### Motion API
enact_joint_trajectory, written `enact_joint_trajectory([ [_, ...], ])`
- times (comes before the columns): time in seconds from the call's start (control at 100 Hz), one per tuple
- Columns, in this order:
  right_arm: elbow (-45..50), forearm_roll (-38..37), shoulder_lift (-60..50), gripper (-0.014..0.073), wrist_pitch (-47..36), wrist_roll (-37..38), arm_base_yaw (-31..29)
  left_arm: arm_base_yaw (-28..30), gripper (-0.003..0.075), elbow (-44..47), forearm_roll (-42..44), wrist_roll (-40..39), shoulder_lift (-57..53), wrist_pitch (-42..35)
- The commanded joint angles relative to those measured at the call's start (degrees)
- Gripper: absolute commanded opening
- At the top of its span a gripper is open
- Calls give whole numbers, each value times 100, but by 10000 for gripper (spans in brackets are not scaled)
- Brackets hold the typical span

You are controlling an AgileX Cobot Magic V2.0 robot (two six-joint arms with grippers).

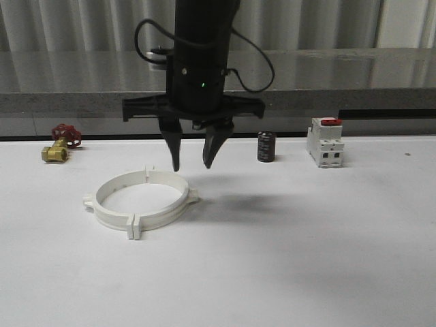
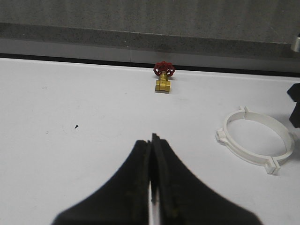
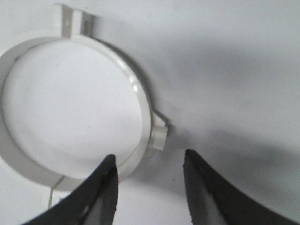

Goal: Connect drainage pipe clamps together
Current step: 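Open the right gripper and lift it away from the joined ring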

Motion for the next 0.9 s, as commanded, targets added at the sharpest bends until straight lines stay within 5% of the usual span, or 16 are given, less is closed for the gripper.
enact_joint_trajectory([
  [0.0,-149,-24,-636,330,166,-970,-76,10,-21,-150,-3,-29,57,-477],
  [0.29,-9,-225,-1254,-70,914,-1542,-565,10,-21,-150,-3,-29,57,-477],
  [0.89,1662,6,-3076,-64,674,-1542,-2082,10,-21,-150,-3,-29,57,-477],
])
